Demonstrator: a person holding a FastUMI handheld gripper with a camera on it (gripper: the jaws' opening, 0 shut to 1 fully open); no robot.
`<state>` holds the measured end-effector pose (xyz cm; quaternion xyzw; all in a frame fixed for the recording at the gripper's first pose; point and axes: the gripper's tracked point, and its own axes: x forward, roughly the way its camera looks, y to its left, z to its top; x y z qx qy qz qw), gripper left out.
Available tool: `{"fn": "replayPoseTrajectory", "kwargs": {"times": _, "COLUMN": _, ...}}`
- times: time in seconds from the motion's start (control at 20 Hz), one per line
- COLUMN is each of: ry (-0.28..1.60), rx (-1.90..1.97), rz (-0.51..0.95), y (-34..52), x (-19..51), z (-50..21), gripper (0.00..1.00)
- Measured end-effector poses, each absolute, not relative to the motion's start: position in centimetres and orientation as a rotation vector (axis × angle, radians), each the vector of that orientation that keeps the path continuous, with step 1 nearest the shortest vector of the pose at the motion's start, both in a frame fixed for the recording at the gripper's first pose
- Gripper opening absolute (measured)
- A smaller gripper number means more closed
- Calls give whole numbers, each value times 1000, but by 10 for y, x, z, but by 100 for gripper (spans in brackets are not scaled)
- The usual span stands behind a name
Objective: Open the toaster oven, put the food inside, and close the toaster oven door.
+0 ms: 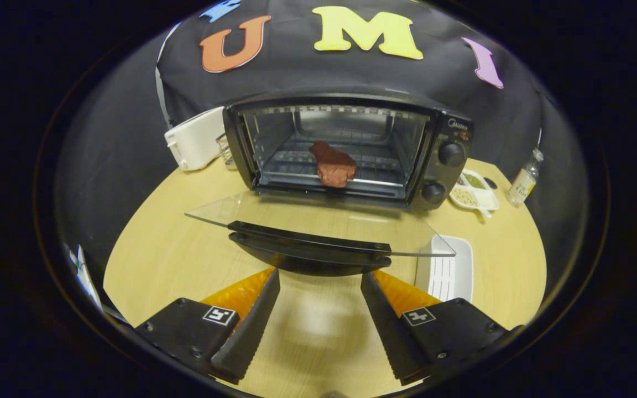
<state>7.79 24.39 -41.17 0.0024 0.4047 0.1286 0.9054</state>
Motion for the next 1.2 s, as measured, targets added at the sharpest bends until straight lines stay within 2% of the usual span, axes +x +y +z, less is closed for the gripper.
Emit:
{"fn": "replayPoseTrajectory", "kwargs": {"times": 0.8, "ry": 687, "rx": 25, "rz": 227, "y": 245, "x": 167, "z": -340, "gripper": 95}}
{"fn": "replayPoseTrajectory", "kwargs": {"times": 1.2, "ry": 675, "rx": 37, "rz": 207, "y": 228, "x": 158, "z": -334, "gripper": 95}}
